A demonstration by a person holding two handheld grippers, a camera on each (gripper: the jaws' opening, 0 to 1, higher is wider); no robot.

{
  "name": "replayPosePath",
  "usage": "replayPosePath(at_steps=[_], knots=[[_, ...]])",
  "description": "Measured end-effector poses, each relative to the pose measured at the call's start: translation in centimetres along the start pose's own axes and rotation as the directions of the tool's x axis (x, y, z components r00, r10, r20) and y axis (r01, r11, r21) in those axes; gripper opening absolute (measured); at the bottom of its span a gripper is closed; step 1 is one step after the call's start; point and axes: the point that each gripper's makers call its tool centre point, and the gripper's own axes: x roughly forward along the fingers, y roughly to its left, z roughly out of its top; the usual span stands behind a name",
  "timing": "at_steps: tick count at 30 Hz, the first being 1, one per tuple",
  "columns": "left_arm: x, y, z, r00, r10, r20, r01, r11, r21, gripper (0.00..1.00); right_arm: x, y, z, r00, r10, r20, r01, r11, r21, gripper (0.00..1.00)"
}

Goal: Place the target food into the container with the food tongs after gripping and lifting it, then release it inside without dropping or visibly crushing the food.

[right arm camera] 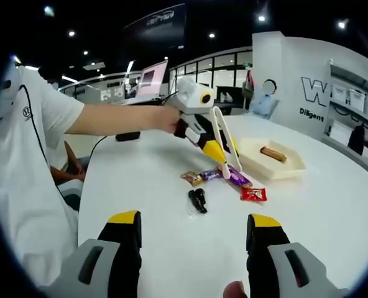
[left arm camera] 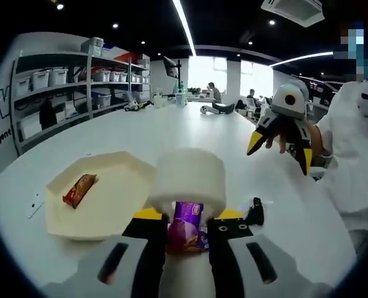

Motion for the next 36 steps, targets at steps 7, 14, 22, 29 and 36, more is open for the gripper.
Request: replayPosePath(at_steps=[7, 14, 22, 29, 36], knots=[[0.24, 0.14, -0.22, 1.000, -0.002, -0.006, 0.002, 1.000, -0.008, 0.23, -0.01, 0.07, -0.05, 1.000, 0.001, -0.001, -0.001, 1.000, 0.000, 0.66], [0.35, 0.26, -0.47, 1.000, -0.005, -0.004, 0.004, 1.000, -0.027, 0.23, 0.07, 0.13, -0.20, 1.000, 0.004, 0.000, -0.004, 1.000, 0.003, 0.66], [0.32, 0.19, -0.73, 1.000, 0.002, -0.012, -0.002, 1.000, -0.021, 0.20, -0.01, 0.12, -0.29, 1.000, 0.003, 0.001, -0.003, 1.000, 0.005, 0.66], [0.26, 0.08, -0.56, 1.000, 0.004, -0.015, -0.005, 1.000, -0.009, 0.19, 0.01, 0.10, -0.30, 1.000, 0.003, 0.002, -0.003, 1.000, 0.005, 0.66], [-0.15, 0.16, -0.27, 1.000, 0.010, -0.013, -0.010, 1.000, -0.002, 0.18, 0.09, 0.09, -0.45, 1.000, 0.003, 0.001, -0.003, 1.000, 0.008, 0.65]])
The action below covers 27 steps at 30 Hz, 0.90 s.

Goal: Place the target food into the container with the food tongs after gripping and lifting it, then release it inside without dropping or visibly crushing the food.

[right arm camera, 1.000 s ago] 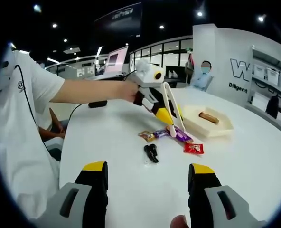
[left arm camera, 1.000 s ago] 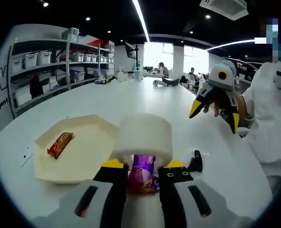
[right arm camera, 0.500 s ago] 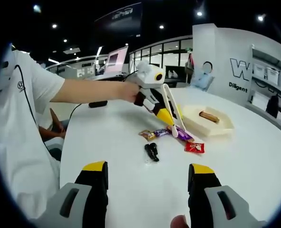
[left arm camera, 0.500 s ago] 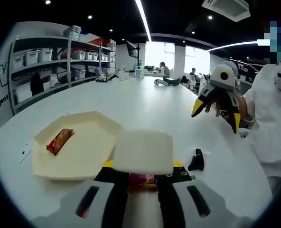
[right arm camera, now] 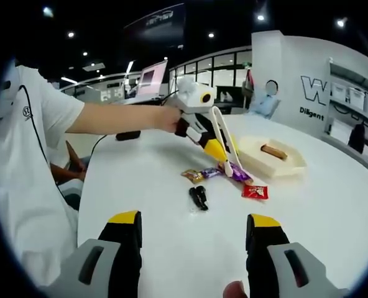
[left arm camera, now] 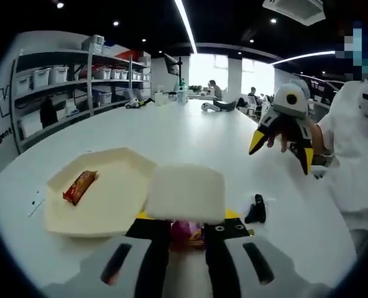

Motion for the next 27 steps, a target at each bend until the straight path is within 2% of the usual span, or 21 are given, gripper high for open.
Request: replayPosePath(at_steps=[9, 27], knots=[[-0.4, -0.1, 0.8, 1.000, 0.005, 0.007, -0.005, 1.000, 0.011, 0.18, 0.0, 0.0, 0.2, 1.000, 0.002, 0.004, -0.002, 1.000, -0.002, 0.65], [-2.2, 0.9, 3.4, 0.999, 0.040, 0.033, -0.041, 0.999, 0.036, 0.18, -0.3, -0.2, 0.8, 1.000, -0.011, 0.018, 0.011, 1.000, -0.002, 0.66]])
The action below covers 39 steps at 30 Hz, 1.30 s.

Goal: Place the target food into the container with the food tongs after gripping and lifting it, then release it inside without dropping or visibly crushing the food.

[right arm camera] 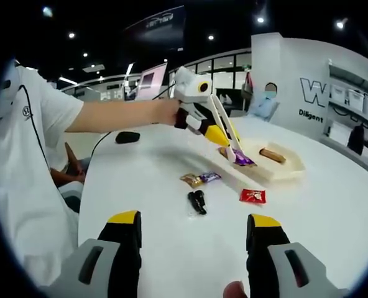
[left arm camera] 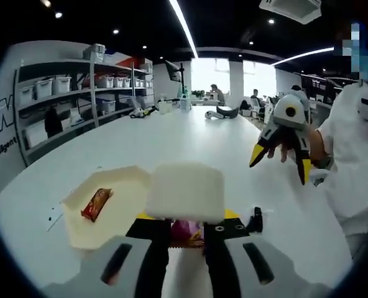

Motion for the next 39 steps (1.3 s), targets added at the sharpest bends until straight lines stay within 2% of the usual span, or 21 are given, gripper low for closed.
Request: replayPosePath(at_steps=[9, 16, 39], knots=[[0.0, 0.3, 1.3, 1.000, 0.014, 0.006, -0.014, 1.000, 0.014, 0.19, -0.3, -0.3, 0.3, 1.000, -0.020, 0.001, 0.020, 1.000, -0.005, 0.66], [0.1, 1.2, 1.7, 0.999, 0.037, 0.003, -0.037, 0.999, 0.013, 0.19, -0.6, -0.5, 0.3, 1.000, -0.024, 0.003, 0.024, 1.000, -0.004, 0.66], [1.7, 6.2, 1.2, 0.993, 0.114, -0.010, -0.114, 0.993, -0.004, 0.18, -0.8, -1.2, -0.3, 1.000, -0.024, 0.001, 0.024, 1.000, 0.009, 0.66]])
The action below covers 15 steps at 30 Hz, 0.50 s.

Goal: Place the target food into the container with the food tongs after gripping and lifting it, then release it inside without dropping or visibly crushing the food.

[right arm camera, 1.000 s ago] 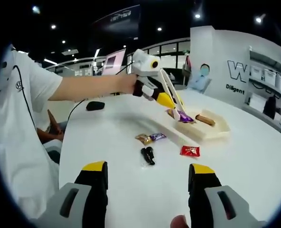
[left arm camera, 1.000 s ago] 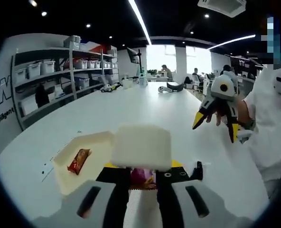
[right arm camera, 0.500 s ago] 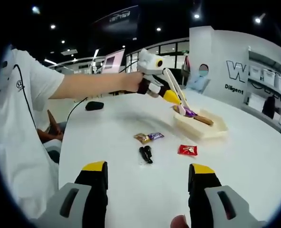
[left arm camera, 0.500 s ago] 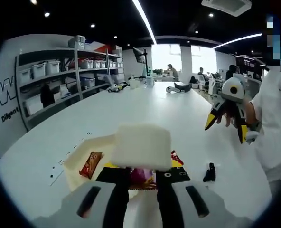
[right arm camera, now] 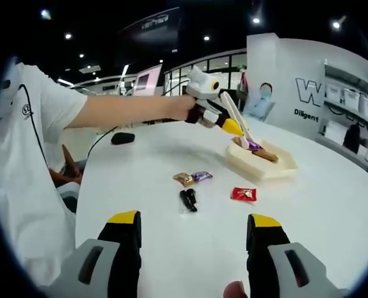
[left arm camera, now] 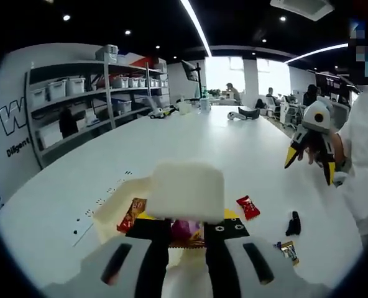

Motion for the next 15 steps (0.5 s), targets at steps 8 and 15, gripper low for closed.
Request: replayPosePath(at_steps=[8, 15], knots=[[1.0, 1.0, -0.3, 1.000, 0.010, -0.007, -0.010, 1.000, 0.003, 0.18, 0.0, -0.2, -0.3, 1.000, -0.003, -0.004, 0.003, 1.000, 0.006, 0.66], [2.0, 1.7, -0.3, 1.000, 0.021, -0.005, -0.021, 1.000, 0.013, 0.18, -0.1, -0.4, -0.5, 1.000, -0.005, -0.006, 0.005, 1.000, 0.011, 0.66]])
